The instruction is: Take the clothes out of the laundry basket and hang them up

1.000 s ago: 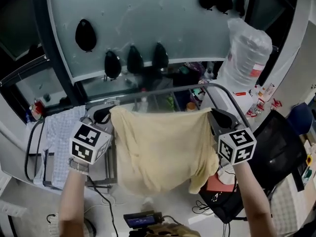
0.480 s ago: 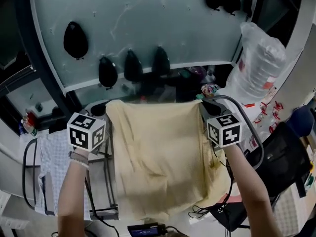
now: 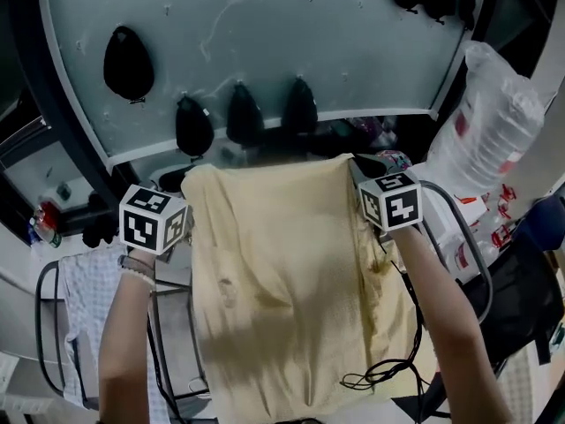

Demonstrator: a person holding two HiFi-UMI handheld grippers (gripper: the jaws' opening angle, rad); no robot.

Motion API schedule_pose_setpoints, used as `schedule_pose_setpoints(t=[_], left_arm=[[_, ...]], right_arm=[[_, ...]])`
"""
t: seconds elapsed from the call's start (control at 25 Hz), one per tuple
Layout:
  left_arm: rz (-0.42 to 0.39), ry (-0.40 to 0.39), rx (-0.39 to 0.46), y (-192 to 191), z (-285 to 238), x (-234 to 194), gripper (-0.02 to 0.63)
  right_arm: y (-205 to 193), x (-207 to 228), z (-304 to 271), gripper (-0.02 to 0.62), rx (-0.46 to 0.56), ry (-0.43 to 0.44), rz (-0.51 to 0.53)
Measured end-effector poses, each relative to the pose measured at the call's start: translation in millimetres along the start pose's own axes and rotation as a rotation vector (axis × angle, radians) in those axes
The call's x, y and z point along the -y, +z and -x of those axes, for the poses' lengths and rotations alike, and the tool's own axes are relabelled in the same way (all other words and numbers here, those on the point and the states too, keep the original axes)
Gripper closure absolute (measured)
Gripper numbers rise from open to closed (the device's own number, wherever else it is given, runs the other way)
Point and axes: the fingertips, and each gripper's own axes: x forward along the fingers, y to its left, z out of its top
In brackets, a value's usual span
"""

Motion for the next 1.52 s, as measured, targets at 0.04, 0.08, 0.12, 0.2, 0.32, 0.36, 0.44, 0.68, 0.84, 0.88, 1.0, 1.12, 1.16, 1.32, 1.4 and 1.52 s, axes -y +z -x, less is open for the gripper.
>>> schedule_pose_setpoints(t=[0.04,0.08,0.12,0.2,0.32,0.36,0.44,0.68,0.84,0.88,1.0,1.12,1.16,1.32,1.4,1.52], left_arm=[[0.004,-0.001,-0.015,-8.5,-6.3,-2.8,0.597],[0.011,-0.003,-0.034,-18.9,-12.8,-4.9,0.597],[0.022,-0.004,-0.058,-31.2,-19.0,-6.5,0.597],[0.047,-0.003,-0.115,-59.0,-28.8,-8.6,0.595],[0.104,-0.007,-0.191,-96.1,-35.9,-10.3,0.594],[0.115,-0.011,-0.215,-106.3,-36.6,-9.9,0.592],[0.119,-0.018,-0.258,-122.7,-35.7,-8.3,0.576],[0.119,-0.034,-0.301,-135.9,-19.8,-1.3,0.465],[0.104,-0.034,-0.348,-147.1,4.8,0.6,0.395],[0.106,-0.032,-0.354,-148.6,12.5,0.6,0.384],[0.115,-0.005,-0.346,-146.5,37.9,1.2,0.376],[0.121,0.066,-0.274,-128.7,68.4,4.8,0.494],[0.118,0.09,-0.246,-120.7,79.1,8.4,0.535],[0.112,0.135,-0.147,-87.1,125.6,39.9,0.612],[0.111,0.145,-0.112,-71.4,152.6,59.8,0.612],[0.108,0.178,-0.065,-49.3,196.3,90.2,0.612]], right_arm=[[-2.7,0.2,-10.6,0.584,-0.012,0.003,0.006],[-7.5,-0.8,-21.4,0.584,-0.032,0.01,0.016],[-14.6,-3.5,-31.7,0.584,-0.058,0.021,0.032],[-34.2,-13.8,-49.4,0.584,-0.123,0.059,0.072],[-63.1,-32.9,-66.3,0.584,-0.213,0.122,0.13],[-69.8,-38.1,-69.7,0.584,-0.234,0.137,0.143],[-77.1,-44.9,-73.8,0.583,-0.258,0.156,0.161],[-81.4,-52.4,-64.6,0.448,-0.274,0.197,0.121],[-85.2,-58.1,-44.2,0.399,-0.279,0.216,0.104],[-84.2,-58.3,-37.1,0.395,-0.269,0.216,0.084],[-69.9,-57.0,-10.9,0.394,-0.19,0.207,-0.002],[-45.0,-63.1,22.0,0.398,-0.071,0.208,-0.065],[-37.3,-67.2,34.3,0.425,-0.035,0.213,-0.082],[-13.8,-91.2,88.3,0.57,0.075,0.224,-0.137],[-4.1,-107.9,116.7,0.573,0.115,0.244,-0.134],[10.1,-133.6,161.9,0.58,0.178,0.296,-0.118]])
